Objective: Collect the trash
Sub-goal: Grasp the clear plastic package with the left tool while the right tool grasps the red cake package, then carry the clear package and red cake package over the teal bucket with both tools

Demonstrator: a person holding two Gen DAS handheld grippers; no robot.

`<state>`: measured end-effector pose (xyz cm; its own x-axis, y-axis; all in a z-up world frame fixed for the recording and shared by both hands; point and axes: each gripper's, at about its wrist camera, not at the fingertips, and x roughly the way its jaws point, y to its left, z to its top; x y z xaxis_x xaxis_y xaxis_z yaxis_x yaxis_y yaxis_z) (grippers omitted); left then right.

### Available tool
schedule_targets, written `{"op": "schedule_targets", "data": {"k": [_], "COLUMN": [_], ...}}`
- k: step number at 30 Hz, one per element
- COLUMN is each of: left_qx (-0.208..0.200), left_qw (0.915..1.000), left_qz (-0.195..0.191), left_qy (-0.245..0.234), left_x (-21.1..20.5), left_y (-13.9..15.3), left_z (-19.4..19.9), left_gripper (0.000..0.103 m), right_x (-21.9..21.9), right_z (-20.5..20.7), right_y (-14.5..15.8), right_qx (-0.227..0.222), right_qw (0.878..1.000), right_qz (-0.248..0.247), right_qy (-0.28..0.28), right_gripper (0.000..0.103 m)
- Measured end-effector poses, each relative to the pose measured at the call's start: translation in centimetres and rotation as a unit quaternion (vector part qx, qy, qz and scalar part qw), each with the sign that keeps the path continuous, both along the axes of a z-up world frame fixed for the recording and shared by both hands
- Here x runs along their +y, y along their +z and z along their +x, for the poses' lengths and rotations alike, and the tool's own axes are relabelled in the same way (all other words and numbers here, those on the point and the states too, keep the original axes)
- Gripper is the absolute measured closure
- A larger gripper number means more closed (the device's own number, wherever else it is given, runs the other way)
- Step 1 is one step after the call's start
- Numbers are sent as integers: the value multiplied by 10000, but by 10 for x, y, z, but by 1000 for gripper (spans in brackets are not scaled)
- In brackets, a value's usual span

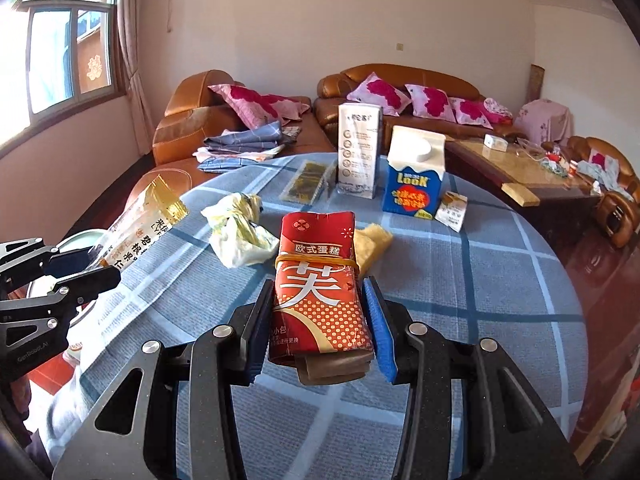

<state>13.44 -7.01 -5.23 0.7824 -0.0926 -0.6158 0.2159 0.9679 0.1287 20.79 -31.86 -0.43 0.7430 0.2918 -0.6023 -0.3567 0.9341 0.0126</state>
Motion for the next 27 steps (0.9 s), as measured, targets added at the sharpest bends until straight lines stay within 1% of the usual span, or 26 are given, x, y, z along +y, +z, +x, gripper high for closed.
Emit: {"op": "schedule_targets", "data": {"k": [2,6,14,19,27], "left_qx": [19,-100,-277,-310,-348], "left_qw": [9999,9989,9951,9931,9898], "left_qz": [-14,48,126,165,223], "left_qy": [144,446,936,1122,1365], "left_x": [9,27,59,73,90], "left_y": [-1,2,6,6,8], "left_z": [-1,-7,-22,-28,-34], "left_gripper": [76,76,76,76,76], "right_x": [10,34,78,93,122], "right_z": [5,9,13,16,14], "right_y": [-2,-3,2,4,1], "right_qx": [5,-73,-304,-385,-473], "right_qw": [9999,9991,9963,9949,9916], "right_qz": [100,243,240,226,110], "right_qy": [102,340,764,900,1199], "right_gripper": [59,59,59,59,59]}}
